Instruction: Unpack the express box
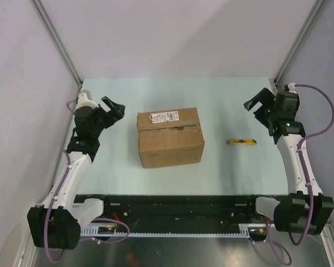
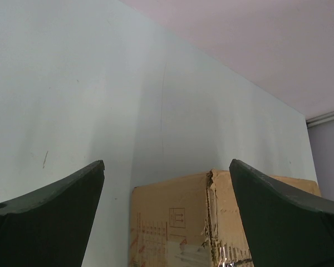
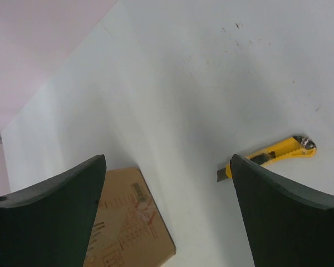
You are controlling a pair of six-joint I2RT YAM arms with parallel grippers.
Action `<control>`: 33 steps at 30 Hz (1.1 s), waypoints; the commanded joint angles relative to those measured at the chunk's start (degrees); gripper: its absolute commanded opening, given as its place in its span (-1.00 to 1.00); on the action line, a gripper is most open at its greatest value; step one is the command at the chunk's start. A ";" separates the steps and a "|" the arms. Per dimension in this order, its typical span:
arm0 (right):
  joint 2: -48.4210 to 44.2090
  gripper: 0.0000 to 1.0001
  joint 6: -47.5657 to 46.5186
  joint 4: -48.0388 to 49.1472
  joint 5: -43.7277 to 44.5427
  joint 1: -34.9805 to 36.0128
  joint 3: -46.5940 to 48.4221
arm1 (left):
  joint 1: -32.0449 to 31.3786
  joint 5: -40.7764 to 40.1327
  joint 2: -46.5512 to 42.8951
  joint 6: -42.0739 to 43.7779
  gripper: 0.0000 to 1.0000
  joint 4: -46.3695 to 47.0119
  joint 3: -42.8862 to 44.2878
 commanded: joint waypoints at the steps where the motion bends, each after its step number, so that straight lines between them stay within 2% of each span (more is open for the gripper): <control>1: -0.62 0.99 -0.87 -3.49 2.70 -0.06 0.67 | -0.09 -0.39 -1.06 0.69 0.99 1.33 -0.36; 4: -0.10 0.98 1.23 -6.12 5.34 -0.15 0.67 | -0.09 1.97 -0.98 0.85 0.99 1.42 -0.10; 6: 0.86 0.86 3.60 -8.32 7.45 -0.33 0.67 | -0.09 7.05 -0.28 2.53 0.99 1.77 0.69; 8: 1.92 0.72 7.81 -11.75 7.45 0.28 0.67 | -0.09 8.04 0.08 1.92 0.99 1.86 1.83; 13: 4.38 0.71 16.70 -18.52 15.79 5.29 0.67 | -0.09 6.73 -1.23 -0.28 0.99 2.39 4.73; 16: 5.53 0.70 23.38 -21.94 19.31 5.82 0.67 | -0.09 12.59 -1.24 3.40 1.00 2.47 7.18; 22: 8.69 0.62 33.74 -27.84 23.45 6.97 0.58 | -0.71 14.11 -1.50 3.32 0.99 2.47 9.92; 26: 12.82 0.56 35.96 -26.01 20.65 4.34 0.58 | -1.06 13.68 -1.77 3.32 0.99 2.39 10.54; 33: 20.99 0.45 35.78 -17.14 16.59 2.04 0.67 | -2.64 16.21 0.42 4.81 0.99 2.47 11.77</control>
